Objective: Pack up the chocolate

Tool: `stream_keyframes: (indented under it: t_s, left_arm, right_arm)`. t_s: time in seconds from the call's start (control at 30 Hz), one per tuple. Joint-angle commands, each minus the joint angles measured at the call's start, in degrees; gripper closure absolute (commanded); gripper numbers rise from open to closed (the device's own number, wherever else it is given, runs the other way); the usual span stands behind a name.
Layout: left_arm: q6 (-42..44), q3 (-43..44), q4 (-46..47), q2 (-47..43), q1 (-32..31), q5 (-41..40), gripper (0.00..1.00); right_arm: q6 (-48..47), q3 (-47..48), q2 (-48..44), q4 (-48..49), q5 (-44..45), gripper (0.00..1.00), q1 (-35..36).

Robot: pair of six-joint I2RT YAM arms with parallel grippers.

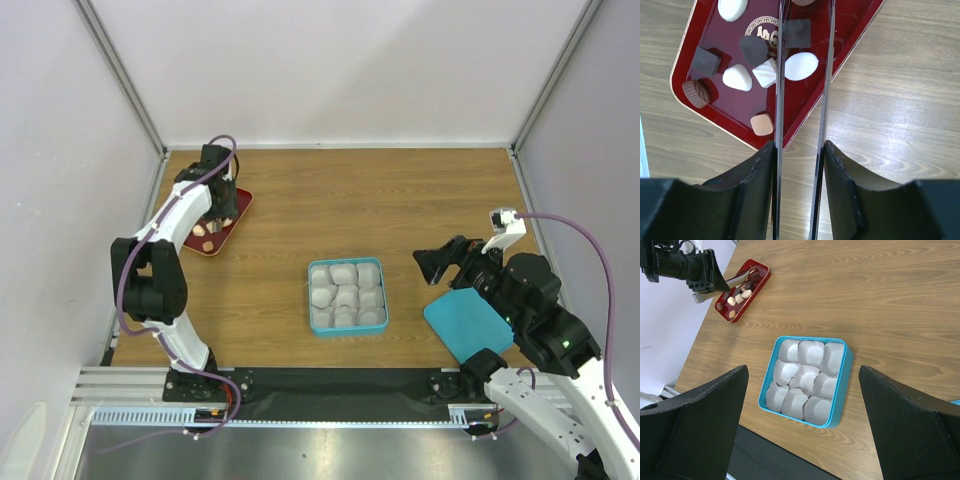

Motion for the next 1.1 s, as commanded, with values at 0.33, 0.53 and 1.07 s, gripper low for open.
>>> stream_keyframes:
  t_s: [0.33,0.53,1.07]
  left_arm:
    - [1.6,4.0,-1.1,0.1,0.5,-0.9,0.59]
    - [0.8,4.0,-1.9,-2.2,0.5,-1.4,0.60]
    - [1.1,3.5,-4.3,-7.2,0.5,-1.7,0.64]
  right_arm:
    - [-0.3,0.1,1.1,2.6,0.4,0.01,-0.2]
    - [-0.2,-0.1,0.9,2.3,0.3,0.01,-0.2]
    - [0.7,0.0,-0.2,1.8,-0.6,0.02,-0.2]
